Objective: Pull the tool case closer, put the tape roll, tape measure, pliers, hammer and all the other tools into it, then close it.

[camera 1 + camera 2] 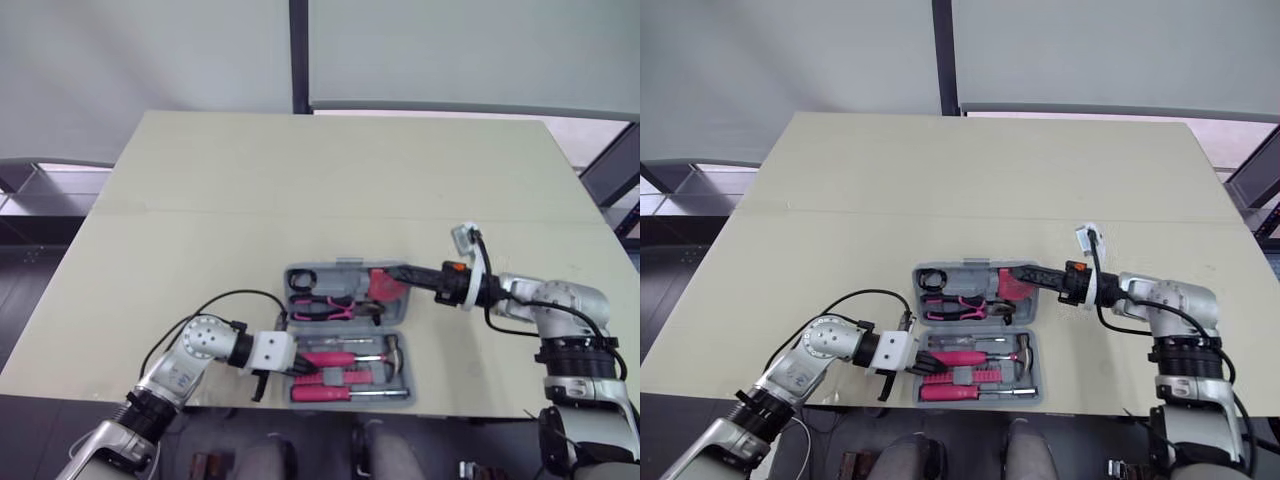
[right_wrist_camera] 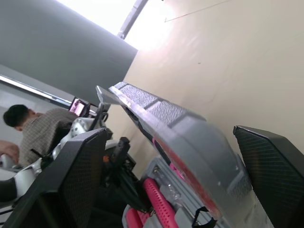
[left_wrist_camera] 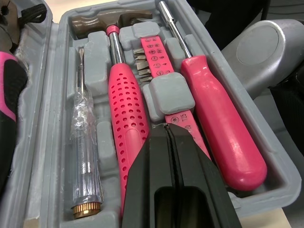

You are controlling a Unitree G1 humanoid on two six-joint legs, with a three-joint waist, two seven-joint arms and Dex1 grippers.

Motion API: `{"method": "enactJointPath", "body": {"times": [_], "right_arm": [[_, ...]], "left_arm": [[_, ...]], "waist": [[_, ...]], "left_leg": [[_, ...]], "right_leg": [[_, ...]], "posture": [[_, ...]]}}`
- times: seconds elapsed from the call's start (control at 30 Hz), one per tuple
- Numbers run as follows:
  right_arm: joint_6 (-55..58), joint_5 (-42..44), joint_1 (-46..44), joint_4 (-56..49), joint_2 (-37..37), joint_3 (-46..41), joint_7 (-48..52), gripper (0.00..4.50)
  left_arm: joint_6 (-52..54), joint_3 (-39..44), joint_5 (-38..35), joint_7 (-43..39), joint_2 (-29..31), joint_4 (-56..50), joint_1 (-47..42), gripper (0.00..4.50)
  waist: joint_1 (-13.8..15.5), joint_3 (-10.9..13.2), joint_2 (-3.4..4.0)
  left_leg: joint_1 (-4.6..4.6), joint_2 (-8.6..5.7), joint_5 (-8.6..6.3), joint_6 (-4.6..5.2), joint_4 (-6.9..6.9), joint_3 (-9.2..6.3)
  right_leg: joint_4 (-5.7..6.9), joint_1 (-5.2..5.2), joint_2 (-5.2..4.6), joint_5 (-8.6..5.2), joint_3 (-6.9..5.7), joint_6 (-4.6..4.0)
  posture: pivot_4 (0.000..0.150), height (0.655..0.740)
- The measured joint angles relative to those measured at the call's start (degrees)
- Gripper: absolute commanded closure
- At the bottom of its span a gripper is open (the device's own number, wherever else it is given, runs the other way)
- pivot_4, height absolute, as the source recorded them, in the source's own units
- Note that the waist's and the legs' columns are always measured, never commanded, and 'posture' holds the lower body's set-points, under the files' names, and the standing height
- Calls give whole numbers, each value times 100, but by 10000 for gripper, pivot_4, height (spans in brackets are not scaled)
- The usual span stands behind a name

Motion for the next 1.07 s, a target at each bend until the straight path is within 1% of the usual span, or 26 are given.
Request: {"method": "enactJointPath", "body": {"times": [0.2,0.27,0.3,0.37,0.4,0.43,0.47,0.53,0.57,0.6,0.63,0.7,0.77,0.8,0.87,0.9,1.07], "right_arm": [[-6,236,391,-749,-133,53,177,224],[-25,333,745,-1301,-248,82,219,224],[-19,419,985,-1629,-378,85,268,224],[-10,567,1400,-2222,-639,68,358,224],[-18,677,1646,-2674,-785,53,401,224],[-26,777,1874,-3066,-929,25,442,224],[-98,850,2238,-3641,-1166,-14,463,224],[-352,830,2934,-4487,-1515,-121,504,0],[-542,743,3232,-4822,-1597,-204,488,0],[-839,505,3620,-5154,-1783,-328,465,0],[-1073,261,3921,-5312,-1954,-470,466,0],[-1813,-377,4603,-5508,-2323,-1256,662,0],[-2312,-762,5025,-5560,-2562,-2042,1007,0],[-2473,-871,5162,-5549,-2676,-2444,1185,0],[-2689,-980,5251,-5492,-2835,-2990,1404,0],[-2768,-1017,5265,-5444,-2884,-3122,1477,0],[-3100,-1134,5114,-4958,-2937,-3131,1540,0]], "left_arm": [[266,103,-76,65,22,-197,172,45000],[987,318,-438,74,240,-726,453,45000],[1588,538,-753,67,462,-1092,666,45000],[2770,1168,-1632,34,1028,-1899,1105,45000],[3437,1707,-2371,-134,1517,-2544,1462,45000],[3868,2248,-2939,-369,1980,-3042,1837,45000],[4393,3156,-3639,-817,2545,-3560,2406,45000],[5090,4624,-4367,-1469,3163,-3957,3115,39431],[5269,5114,-4521,-1698,3251,-4006,3300,36331],[5351,5566,-4511,-1889,3355,-3978,3463,31469],[5325,5817,-4430,-1992,3417,-3900,3542,26627],[4921,6100,-3953,-2076,3500,-3629,3509,15798],[4491,6090,-3570,-2055,3511,-3406,3313,6043],[4297,5997,-3462,-2029,3509,-3330,3177,309],[4077,5770,-3341,-1953,3499,-3244,2924,309],[4006,5673,-3325,-1913,3487,-3245,2833,309],[3800,5069,-3191,-1529,3234,-3233,2353,309]], "waist": [[2,0,0],[-2,4,-1],[-2,8,0],[4,28,0],[0,43,-7],[-2,48,-16],[3,50,-14],[38,58,8],[72,64,21],[141,71,32],[183,73,35],[265,76,33],[298,82,23],[311,87,14],[307,91,0],[305,92,-5],[254,93,-3]], "left_leg": [[0,2,1,-2,-11,-3],[-5,4,2,-3,-20,-3],[-6,5,3,-5,-31,-7],[-9,5,4,-7,-44,-10],[-14,6,4,-8,-50,-14],[-17,10,3,-13,-54,-17],[-19,8,-1,-17,-59,-20],[-9,-2,-10,-18,-59,-34],[-11,-12,-11,-15,-56,-41],[-14,-19,-12,-14,-55,-38],[-17,-25,-11,-12,-55,-36],[-17,-36,-10,-10,-56,-24],[-10,-35,-7,-4,-57,-12],[-8,-29,-6,-4,-57,-9],[-9,-16,-4,-6,-58,-8],[-9,-13,-5,-8,-58,-8],[-10,-9,0,-8,-64,-3]], "right_leg": [[-9,0,0,0,-2,-1],[-8,-7,1,-1,-1,-4],[-6,-9,1,-2,-2,-5],[-11,-12,1,-3,-2,-6],[-18,-15,0,-4,-2,-9],[-24,-18,1,-6,-4,-12],[-29,-17,1,-9,-6,-17],[-59,4,-2,-10,-8,-18],[-67,7,-6,-10,-6,-18],[-80,8,-7,-10,-4,-18],[-91,10,-6,-7,-4,-13],[-96,9,-4,8,4,14],[-92,9,2,16,14,22],[-92,10,4,21,16,19],[-92,7,7,26,17,12],[-92,5,8,25,18,9],[-87,-1,11,20,15,-1]], "posture": [[1500,7400],[1500,7400],[1500,7400],[1500,7400],[1500,7400],[1500,7400],[1500,7400],[1500,7400],[1500,7400],[1500,7400],[1500,7400],[1500,7400],[1500,7400],[1500,7400],[1500,7400],[1500,7400],[1500,7400]]}}
